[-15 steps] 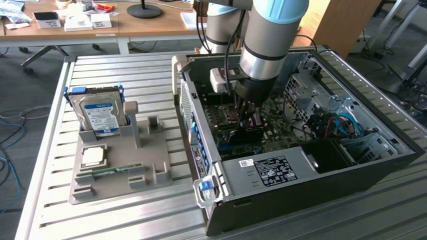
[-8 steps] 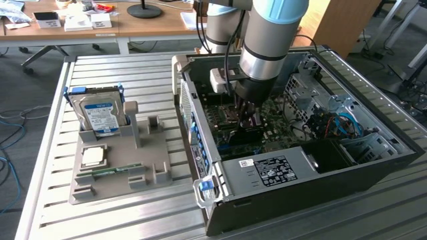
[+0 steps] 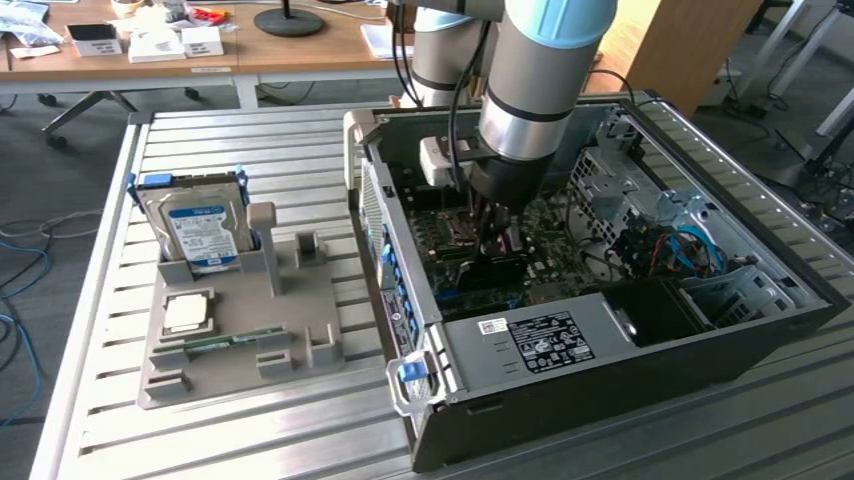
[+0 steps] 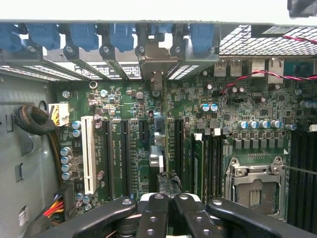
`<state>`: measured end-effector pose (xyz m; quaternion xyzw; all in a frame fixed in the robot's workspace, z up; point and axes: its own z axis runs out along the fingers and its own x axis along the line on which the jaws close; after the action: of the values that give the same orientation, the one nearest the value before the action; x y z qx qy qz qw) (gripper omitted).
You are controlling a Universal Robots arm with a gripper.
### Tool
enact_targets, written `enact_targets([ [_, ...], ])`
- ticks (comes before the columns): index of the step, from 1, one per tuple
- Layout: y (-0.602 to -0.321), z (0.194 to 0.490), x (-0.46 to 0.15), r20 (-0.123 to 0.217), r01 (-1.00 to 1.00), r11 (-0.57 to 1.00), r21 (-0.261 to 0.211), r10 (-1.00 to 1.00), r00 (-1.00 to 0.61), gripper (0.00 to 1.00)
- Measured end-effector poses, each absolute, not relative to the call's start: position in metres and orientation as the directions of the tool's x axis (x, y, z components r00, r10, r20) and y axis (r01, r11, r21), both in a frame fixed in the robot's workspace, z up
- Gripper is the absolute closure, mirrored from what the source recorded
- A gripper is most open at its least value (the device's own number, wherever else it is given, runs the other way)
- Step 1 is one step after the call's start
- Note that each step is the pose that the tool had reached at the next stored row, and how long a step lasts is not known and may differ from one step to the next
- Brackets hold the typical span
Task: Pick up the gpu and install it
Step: 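Press down on the gpu until it lock into place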
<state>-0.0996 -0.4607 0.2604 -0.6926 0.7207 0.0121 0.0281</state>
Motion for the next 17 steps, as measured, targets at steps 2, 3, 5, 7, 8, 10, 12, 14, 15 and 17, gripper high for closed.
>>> enact_targets([
  [2,-0.4607,0.2599,-0.0996,-0.057,-0.999,0.040,-0.021,-0.998,-0.039,0.89],
  [3,-0.4607,0.2599,-0.0996,-0.057,-0.999,0.040,-0.021,-0.998,-0.039,0.89],
  [5,-0.4607,0.2598,-0.0996,-0.057,-0.999,0.040,-0.021,-0.998,-0.039,0.89],
  [7,-0.4607,0.2597,-0.0996,-0.057,-0.999,0.040,-0.021,-0.998,-0.039,0.89],
  [8,-0.4607,0.2596,-0.0996,-0.057,-0.999,0.040,-0.021,-0.998,-0.039,0.89],
  [10,-0.4607,0.2597,-0.0996,-0.057,-0.999,0.040,-0.021,-0.998,-0.039,0.89],
  [12,-0.4607,0.2597,-0.0996,-0.057,-0.999,0.040,-0.021,-0.998,-0.039,0.89],
  [14,-0.4606,0.2603,-0.0996,-0.058,-0.999,0.040,-0.022,-0.998,-0.039,0.89],
  [15,-0.4605,0.2613,-0.0996,-0.059,-0.999,0.041,-0.022,-0.997,-0.039,0.89],
  [17,-0.4606,0.2663,-0.0997,-0.058,-0.999,0.041,-0.022,-0.998,-0.039,0.89],
])
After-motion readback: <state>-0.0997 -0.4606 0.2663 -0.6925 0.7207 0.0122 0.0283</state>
